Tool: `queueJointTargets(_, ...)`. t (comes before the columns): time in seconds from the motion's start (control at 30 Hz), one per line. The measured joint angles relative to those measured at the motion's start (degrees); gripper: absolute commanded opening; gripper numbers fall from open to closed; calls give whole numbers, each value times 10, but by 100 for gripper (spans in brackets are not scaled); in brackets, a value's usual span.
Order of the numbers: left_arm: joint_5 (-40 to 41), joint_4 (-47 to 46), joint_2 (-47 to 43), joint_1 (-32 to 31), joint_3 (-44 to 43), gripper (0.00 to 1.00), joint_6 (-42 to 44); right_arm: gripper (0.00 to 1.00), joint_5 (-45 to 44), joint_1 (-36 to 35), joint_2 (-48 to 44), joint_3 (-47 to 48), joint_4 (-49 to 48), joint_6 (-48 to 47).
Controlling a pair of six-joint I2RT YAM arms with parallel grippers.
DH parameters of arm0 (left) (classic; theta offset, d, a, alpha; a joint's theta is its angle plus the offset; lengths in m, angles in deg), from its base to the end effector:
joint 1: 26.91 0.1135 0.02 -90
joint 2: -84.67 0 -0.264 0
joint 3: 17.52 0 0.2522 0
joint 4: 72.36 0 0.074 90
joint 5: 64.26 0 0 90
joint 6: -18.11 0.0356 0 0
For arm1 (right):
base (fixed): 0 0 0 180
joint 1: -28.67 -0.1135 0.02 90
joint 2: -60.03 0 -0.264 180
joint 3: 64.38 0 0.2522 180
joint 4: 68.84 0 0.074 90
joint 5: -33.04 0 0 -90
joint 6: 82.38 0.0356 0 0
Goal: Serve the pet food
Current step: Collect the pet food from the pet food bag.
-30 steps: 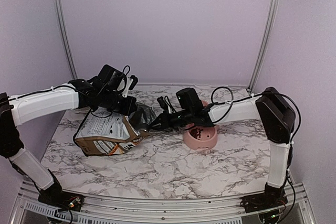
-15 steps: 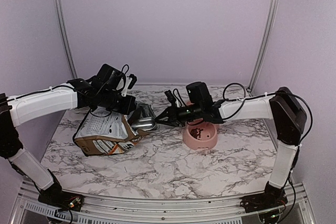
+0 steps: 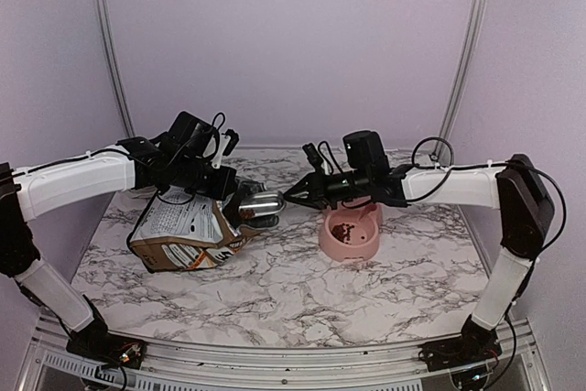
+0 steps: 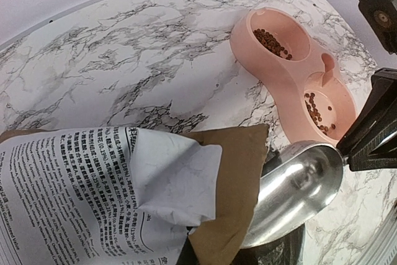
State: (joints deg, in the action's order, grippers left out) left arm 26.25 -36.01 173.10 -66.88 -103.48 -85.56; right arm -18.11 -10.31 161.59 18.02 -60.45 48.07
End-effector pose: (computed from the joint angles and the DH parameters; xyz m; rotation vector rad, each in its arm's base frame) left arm 0.2685 -0.2247 0.2978 0.5174 2.2361 -0.4868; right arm 0.2979 0.2698 0.2423 -0.4544 2.2672 1.4893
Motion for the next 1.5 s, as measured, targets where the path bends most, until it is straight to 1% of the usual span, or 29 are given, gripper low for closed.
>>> queueJointTargets(0.23,0,0,0,0,0,0,0,0,30,17,-19,-37,-15,16)
queueJointTargets(0.47,0,0,0,0,0,0,0,0,57,36,-33,-47,-33,33)
queueJointTargets(0.73,0,0,0,0,0,0,0,0,53,41,-48,-49,-35,29)
queueJointTargets(0.87,0,0,0,0,0,0,0,0,10,28,-41,-32,9,1)
queueJointTargets(1.13,-2,0,0,0,0,0,0,0,-127,-48,32,75,91,-59)
queueJointTargets(1.3,-5,1,0,0,0,0,0,0,-210,-82,78,130,142,-101)
queueJointTargets(1.5,-12,0,9,1,0,0,-2,0,-250,-107,109,149,156,-125)
